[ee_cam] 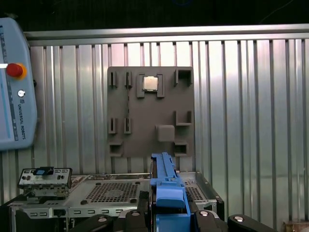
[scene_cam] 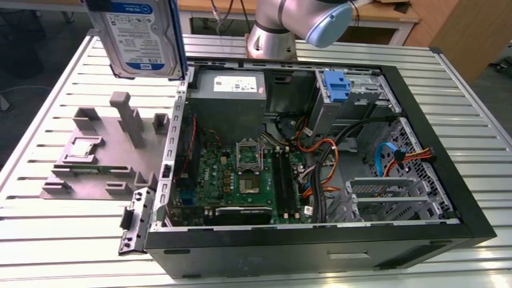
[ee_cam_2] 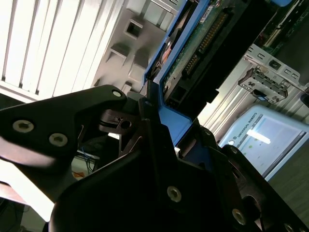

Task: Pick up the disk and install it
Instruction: 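Pick up the disk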

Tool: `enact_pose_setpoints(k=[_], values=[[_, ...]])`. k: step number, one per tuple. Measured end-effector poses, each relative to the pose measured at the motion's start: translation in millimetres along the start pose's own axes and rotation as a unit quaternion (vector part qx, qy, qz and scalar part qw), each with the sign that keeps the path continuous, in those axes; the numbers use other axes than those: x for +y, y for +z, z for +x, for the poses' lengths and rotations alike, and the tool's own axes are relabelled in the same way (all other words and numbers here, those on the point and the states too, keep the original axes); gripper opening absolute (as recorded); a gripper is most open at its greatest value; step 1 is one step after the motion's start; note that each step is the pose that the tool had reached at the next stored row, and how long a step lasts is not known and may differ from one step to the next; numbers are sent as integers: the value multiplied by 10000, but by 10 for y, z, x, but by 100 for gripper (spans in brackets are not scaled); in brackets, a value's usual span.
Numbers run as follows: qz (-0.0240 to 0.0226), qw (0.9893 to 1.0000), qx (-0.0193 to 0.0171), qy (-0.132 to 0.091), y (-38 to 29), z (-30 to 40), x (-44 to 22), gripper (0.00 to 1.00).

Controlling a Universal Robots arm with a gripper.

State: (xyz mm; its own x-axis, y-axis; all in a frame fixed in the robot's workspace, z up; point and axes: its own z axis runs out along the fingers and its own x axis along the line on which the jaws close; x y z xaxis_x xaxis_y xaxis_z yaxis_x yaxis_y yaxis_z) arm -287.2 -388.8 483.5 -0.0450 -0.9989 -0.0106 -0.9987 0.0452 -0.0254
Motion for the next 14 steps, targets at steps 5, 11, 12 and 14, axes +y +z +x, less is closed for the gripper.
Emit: enact_pose_setpoints(k=[5, 11, 12, 14], values=[[0, 10000, 1, 0, 2, -3, -57, 37], [0, 10000, 2, 0, 3, -4, -84, 37], [0, 10000, 6, 0, 3, -4, -84, 37], [4, 10000, 14, -1, 4, -4, -84, 37]])
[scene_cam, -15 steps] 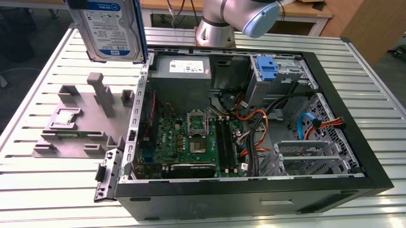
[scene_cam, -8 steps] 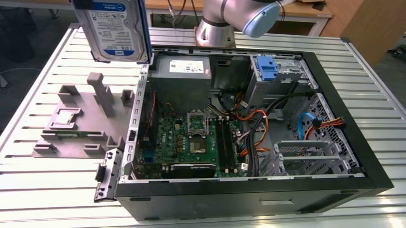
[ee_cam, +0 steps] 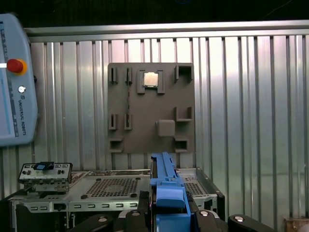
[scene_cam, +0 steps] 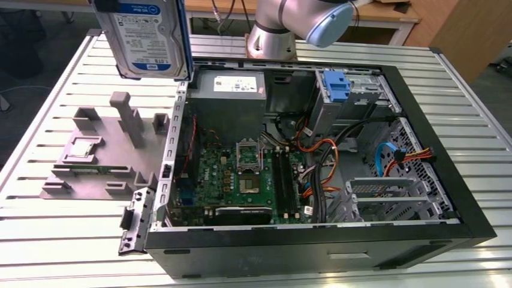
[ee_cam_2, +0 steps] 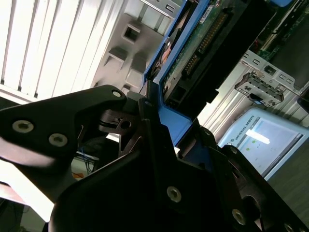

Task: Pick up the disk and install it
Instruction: 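Pick up the disk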

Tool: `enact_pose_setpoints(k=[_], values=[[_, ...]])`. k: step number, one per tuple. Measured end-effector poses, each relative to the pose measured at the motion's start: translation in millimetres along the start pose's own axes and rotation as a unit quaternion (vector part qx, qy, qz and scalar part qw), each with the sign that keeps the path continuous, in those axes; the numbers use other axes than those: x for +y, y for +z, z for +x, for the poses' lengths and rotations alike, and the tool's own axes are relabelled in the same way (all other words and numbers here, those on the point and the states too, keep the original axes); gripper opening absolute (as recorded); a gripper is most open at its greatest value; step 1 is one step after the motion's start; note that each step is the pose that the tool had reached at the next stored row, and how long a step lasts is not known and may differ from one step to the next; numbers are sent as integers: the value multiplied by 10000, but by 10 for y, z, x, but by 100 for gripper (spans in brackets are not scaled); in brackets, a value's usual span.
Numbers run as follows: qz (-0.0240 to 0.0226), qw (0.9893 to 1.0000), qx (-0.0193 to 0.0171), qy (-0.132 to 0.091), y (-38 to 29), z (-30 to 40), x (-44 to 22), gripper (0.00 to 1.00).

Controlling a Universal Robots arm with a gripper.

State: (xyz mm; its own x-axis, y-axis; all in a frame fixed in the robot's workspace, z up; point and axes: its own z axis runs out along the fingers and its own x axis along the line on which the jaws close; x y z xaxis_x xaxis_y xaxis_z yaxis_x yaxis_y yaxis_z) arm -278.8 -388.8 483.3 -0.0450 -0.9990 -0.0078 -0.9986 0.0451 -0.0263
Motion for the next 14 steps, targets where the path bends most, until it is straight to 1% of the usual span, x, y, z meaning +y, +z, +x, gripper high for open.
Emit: enact_pose_setpoints(k=[6, 14], values=[[52, 10000, 19, -1, 10, 0, 0, 37], [56, 10000, 19, -1, 16, 17, -14, 37]])
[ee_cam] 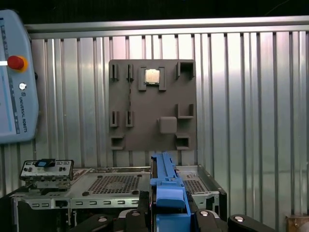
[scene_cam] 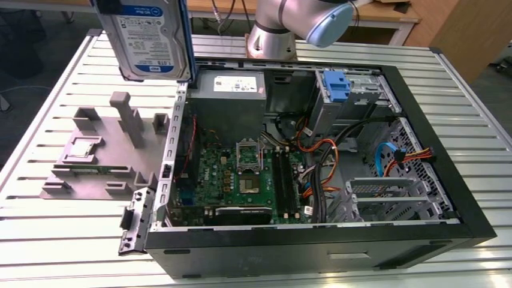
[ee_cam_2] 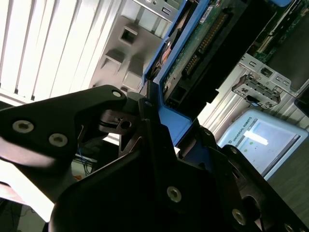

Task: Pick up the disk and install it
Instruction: 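Pick up the disk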

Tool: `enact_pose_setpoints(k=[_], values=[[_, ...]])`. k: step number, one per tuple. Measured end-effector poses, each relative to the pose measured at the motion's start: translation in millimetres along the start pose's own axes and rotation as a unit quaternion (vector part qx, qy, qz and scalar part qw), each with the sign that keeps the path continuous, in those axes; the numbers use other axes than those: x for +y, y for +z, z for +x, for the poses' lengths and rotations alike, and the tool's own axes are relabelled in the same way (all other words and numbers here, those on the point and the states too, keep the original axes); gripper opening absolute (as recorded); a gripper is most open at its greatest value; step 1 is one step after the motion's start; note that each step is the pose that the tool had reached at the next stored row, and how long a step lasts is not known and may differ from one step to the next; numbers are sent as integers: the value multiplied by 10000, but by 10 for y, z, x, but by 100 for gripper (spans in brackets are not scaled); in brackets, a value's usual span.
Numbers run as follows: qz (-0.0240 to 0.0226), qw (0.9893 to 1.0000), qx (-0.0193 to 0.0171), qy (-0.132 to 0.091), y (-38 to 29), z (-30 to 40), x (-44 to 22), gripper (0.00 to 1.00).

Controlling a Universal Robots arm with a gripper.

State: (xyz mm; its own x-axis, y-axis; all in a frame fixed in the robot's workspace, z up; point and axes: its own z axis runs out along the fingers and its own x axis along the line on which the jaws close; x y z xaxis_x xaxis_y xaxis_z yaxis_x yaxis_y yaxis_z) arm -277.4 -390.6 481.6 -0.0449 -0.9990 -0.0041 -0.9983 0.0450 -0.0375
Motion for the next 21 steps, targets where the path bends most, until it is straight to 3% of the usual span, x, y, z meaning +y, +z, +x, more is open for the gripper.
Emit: enact_pose_setpoints(k=[11, 21], values=[[0, 10000, 2, 0, 10, 68, -9, 37], [0, 10000, 1, 0, 16, 62, -145, 37]])
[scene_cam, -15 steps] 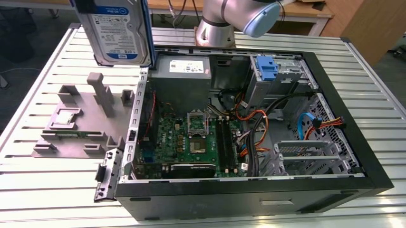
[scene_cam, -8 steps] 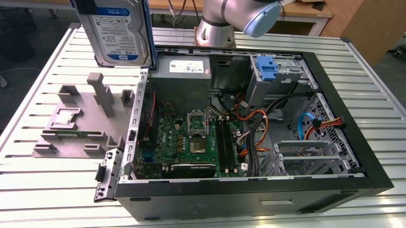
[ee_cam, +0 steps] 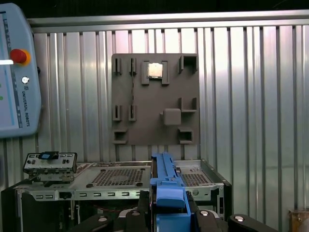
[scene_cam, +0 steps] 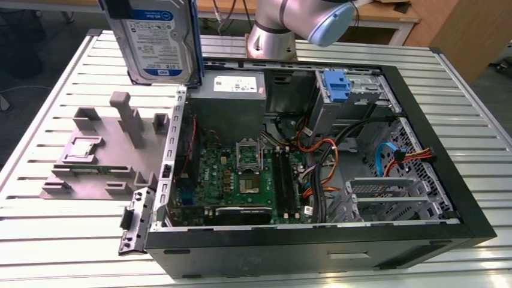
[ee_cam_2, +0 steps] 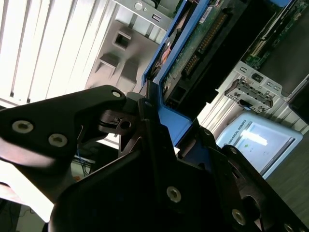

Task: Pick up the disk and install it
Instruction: 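Pick up the disk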

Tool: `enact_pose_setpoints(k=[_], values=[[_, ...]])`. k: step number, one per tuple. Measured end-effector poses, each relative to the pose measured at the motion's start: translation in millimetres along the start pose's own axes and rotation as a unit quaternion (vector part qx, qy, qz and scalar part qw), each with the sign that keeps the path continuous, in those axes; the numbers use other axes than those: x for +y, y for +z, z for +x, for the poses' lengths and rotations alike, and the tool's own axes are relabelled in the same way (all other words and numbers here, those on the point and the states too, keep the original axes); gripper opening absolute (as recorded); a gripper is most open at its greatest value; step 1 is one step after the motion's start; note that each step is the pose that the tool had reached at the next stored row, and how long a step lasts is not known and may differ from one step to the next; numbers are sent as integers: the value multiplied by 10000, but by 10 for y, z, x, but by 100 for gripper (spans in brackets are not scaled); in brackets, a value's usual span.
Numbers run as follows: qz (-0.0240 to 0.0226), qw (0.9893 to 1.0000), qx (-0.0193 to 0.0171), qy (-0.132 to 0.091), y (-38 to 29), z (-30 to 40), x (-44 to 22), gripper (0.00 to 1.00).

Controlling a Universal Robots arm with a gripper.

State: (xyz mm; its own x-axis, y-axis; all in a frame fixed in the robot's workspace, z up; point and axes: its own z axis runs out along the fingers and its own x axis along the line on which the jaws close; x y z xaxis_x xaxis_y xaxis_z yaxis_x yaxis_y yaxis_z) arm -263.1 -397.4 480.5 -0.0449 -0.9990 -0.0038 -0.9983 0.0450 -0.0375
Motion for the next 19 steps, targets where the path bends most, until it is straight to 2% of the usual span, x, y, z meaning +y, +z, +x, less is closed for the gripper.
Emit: enact_pose_setpoints(k=[19], values=[[0, 10000, 0, 0, 14, -15, -330, 37]])
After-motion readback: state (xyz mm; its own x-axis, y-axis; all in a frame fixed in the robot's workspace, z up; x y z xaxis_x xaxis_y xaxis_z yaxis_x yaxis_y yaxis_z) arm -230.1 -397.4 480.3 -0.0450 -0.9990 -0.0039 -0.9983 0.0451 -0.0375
